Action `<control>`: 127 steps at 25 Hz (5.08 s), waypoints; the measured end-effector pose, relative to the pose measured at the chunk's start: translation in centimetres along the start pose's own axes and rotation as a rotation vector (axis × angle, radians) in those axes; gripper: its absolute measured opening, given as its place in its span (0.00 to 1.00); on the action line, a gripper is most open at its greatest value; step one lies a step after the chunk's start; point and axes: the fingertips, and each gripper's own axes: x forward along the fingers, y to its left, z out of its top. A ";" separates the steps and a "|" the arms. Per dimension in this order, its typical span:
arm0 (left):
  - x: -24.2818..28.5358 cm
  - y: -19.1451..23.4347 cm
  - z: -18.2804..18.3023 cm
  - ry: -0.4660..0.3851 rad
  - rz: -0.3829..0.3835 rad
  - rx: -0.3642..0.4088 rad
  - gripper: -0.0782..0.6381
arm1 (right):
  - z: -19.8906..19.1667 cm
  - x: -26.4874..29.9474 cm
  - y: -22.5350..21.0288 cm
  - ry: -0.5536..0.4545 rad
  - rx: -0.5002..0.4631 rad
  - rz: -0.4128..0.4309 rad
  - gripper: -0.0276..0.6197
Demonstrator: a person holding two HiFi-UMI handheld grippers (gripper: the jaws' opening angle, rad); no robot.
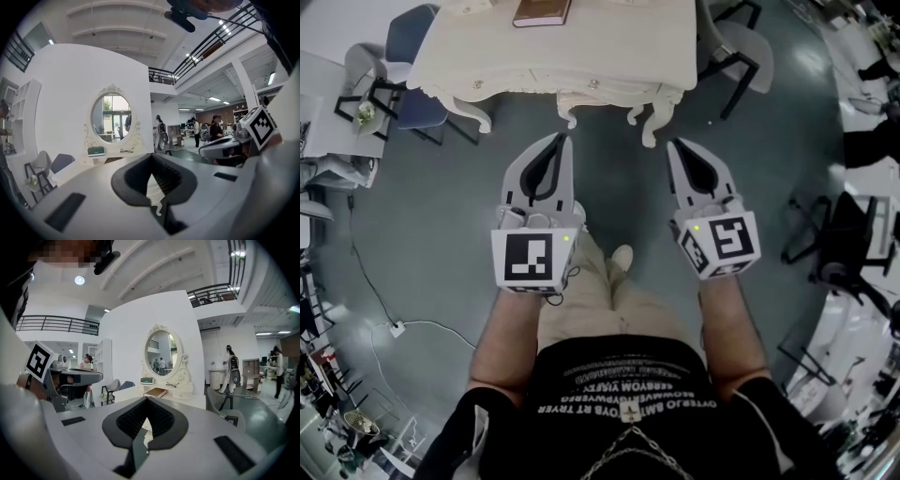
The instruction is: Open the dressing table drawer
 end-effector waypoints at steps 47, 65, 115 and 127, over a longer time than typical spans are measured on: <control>18.6 14.8 1.2 0.019 -0.126 0.038 0.11 | 4.7 20.8 -5.3 0.010 -0.020 -0.146 0.05; 23.4 17.4 1.2 0.007 -0.171 -0.003 0.11 | 7.5 24.3 -7.7 -0.014 -0.064 -0.227 0.05; 44.0 14.7 3.9 0.039 0.013 0.024 0.11 | 7.1 37.8 -24.2 0.071 -0.049 0.055 0.05; 44.8 14.9 2.7 0.040 0.012 0.011 0.12 | 5.7 39.8 -24.1 0.107 -0.021 0.086 0.05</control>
